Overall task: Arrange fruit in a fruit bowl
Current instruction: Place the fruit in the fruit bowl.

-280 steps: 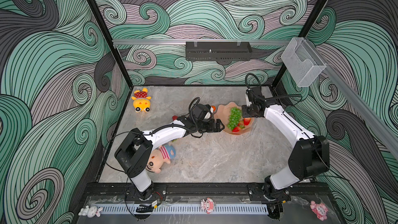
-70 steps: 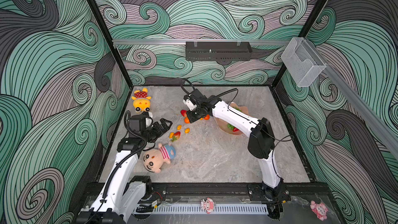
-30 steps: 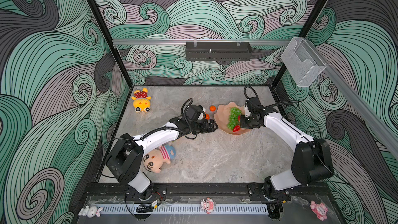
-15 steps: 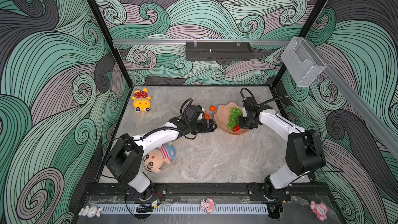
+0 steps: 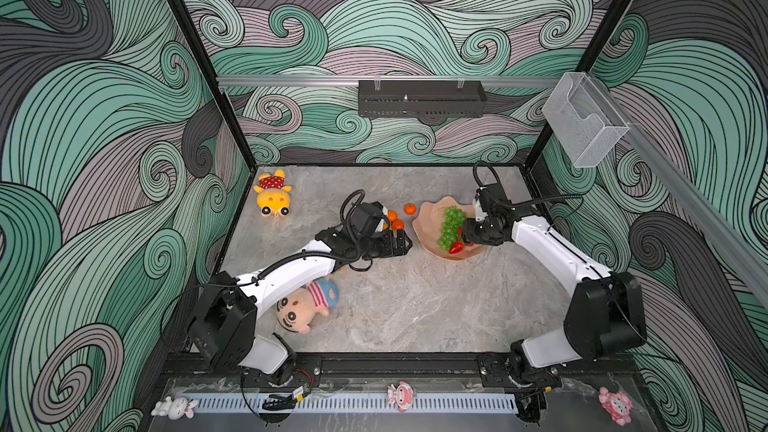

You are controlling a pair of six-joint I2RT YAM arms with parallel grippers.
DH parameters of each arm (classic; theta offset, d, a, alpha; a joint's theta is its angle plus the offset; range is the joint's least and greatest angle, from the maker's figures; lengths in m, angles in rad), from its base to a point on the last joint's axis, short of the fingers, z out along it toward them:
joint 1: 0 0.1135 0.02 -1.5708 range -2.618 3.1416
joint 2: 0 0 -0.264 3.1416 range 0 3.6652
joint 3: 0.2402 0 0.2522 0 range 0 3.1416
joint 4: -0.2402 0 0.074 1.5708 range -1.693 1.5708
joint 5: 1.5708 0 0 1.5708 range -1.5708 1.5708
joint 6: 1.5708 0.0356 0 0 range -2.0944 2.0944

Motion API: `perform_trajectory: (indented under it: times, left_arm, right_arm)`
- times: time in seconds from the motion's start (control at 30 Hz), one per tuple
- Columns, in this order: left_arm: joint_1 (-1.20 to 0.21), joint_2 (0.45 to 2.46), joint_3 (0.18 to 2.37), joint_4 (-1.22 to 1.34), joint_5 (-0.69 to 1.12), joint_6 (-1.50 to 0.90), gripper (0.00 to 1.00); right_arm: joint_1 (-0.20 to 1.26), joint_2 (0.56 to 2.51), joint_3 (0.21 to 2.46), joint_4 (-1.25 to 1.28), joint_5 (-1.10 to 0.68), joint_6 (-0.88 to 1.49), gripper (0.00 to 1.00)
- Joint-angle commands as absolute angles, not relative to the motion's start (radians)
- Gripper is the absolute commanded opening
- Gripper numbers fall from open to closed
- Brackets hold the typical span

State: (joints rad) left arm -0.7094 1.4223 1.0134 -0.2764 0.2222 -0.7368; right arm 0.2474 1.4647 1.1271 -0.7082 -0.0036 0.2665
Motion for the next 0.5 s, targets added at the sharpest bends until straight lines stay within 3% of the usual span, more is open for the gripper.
perform_trajectory:
  times: [0.0,0.47]
  left_arm:
    - [-0.708,1.346,0.991,-0.353,0.167,-0.721,0.99]
    - [-0.705,0.986,0.719,-0.424,0.042,-0.778,0.99]
  right_arm:
    - [0.290,1.418,1.091,-0.681,-0.001,0.270,0.54]
    - [0.625,1.319,1.003,-0.514,0.032,0.337,0.57]
